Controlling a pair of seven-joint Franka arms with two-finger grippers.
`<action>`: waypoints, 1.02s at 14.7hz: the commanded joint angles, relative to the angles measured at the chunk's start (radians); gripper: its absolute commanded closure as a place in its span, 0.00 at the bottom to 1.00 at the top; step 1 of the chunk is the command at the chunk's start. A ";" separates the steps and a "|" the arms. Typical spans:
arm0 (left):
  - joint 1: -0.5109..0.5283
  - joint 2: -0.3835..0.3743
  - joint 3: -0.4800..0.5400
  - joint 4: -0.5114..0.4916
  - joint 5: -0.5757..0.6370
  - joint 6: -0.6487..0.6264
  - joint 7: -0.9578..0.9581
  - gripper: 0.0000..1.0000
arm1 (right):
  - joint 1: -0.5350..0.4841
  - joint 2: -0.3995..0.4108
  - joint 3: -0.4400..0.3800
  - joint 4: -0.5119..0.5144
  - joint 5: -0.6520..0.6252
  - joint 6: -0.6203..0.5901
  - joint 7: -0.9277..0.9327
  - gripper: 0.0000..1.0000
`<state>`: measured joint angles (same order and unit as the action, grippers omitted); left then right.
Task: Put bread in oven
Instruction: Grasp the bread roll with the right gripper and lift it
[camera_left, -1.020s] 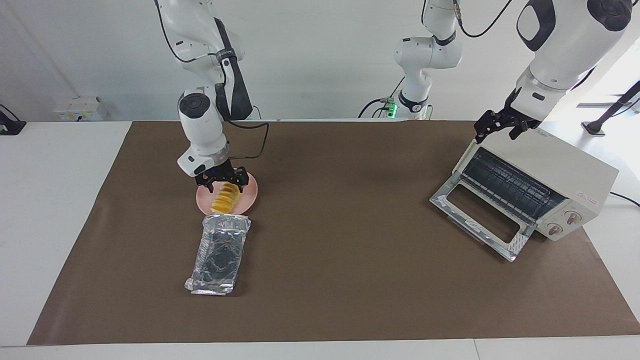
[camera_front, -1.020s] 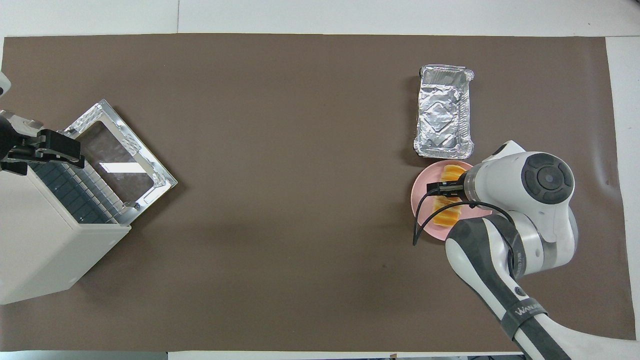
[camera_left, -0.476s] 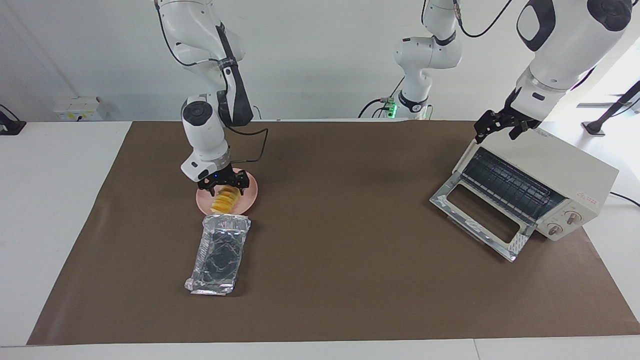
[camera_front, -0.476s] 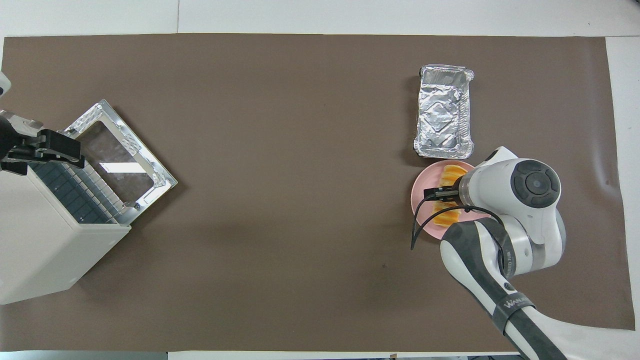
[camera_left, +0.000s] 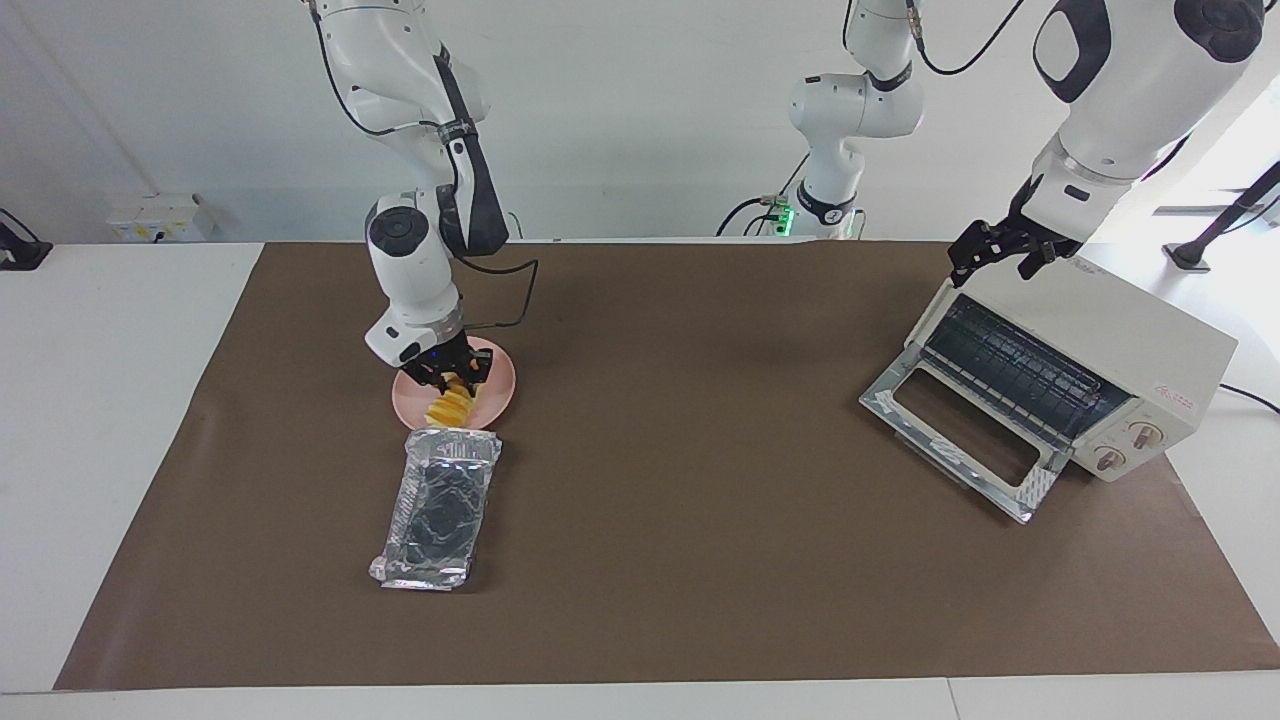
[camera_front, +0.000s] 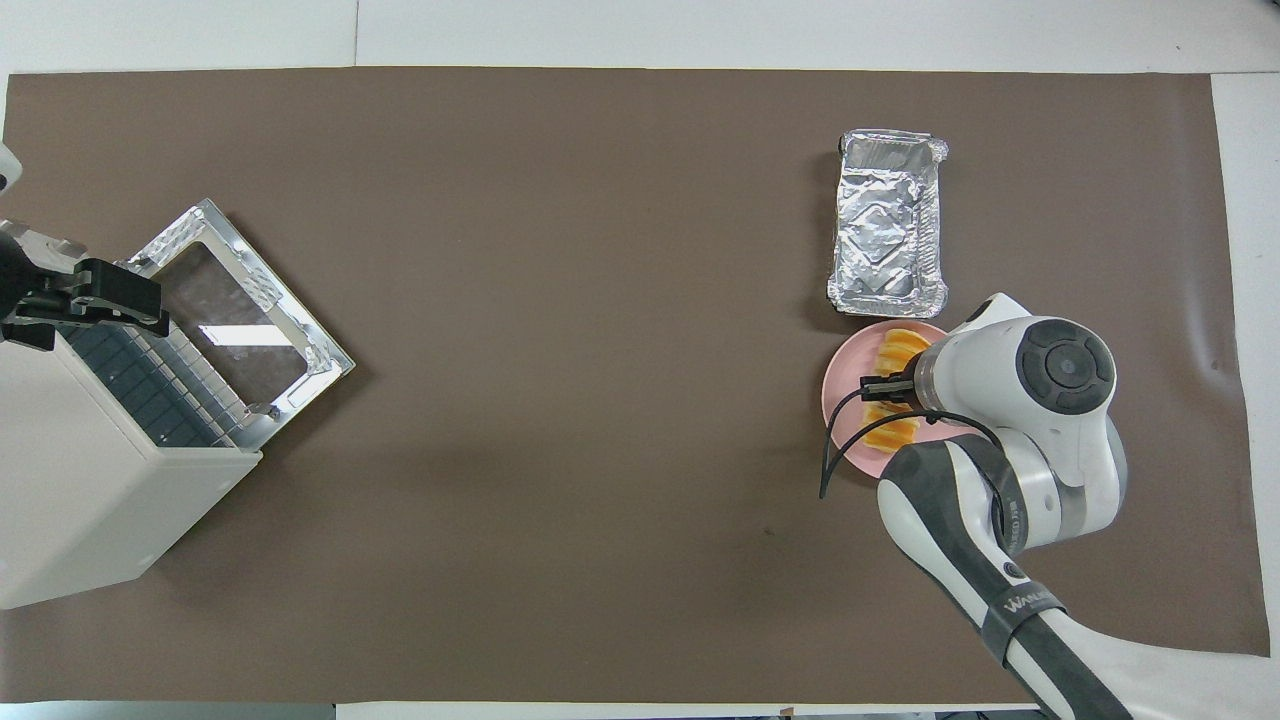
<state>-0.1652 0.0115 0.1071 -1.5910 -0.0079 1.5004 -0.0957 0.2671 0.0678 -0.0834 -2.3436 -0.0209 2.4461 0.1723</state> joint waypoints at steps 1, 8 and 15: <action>0.001 -0.013 -0.003 -0.018 0.016 0.006 -0.004 0.00 | -0.006 -0.002 0.002 0.010 -0.008 -0.016 -0.011 1.00; 0.001 -0.013 -0.003 -0.020 0.016 0.006 -0.004 0.00 | -0.014 -0.014 0.002 0.214 -0.002 -0.313 -0.007 1.00; 0.001 -0.013 -0.003 -0.020 0.016 0.006 -0.004 0.00 | -0.055 0.082 -0.001 0.489 0.062 -0.400 -0.138 1.00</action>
<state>-0.1652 0.0115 0.1071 -1.5910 -0.0079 1.5004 -0.0957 0.2405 0.0887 -0.0871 -1.9401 0.0121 2.0563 0.1327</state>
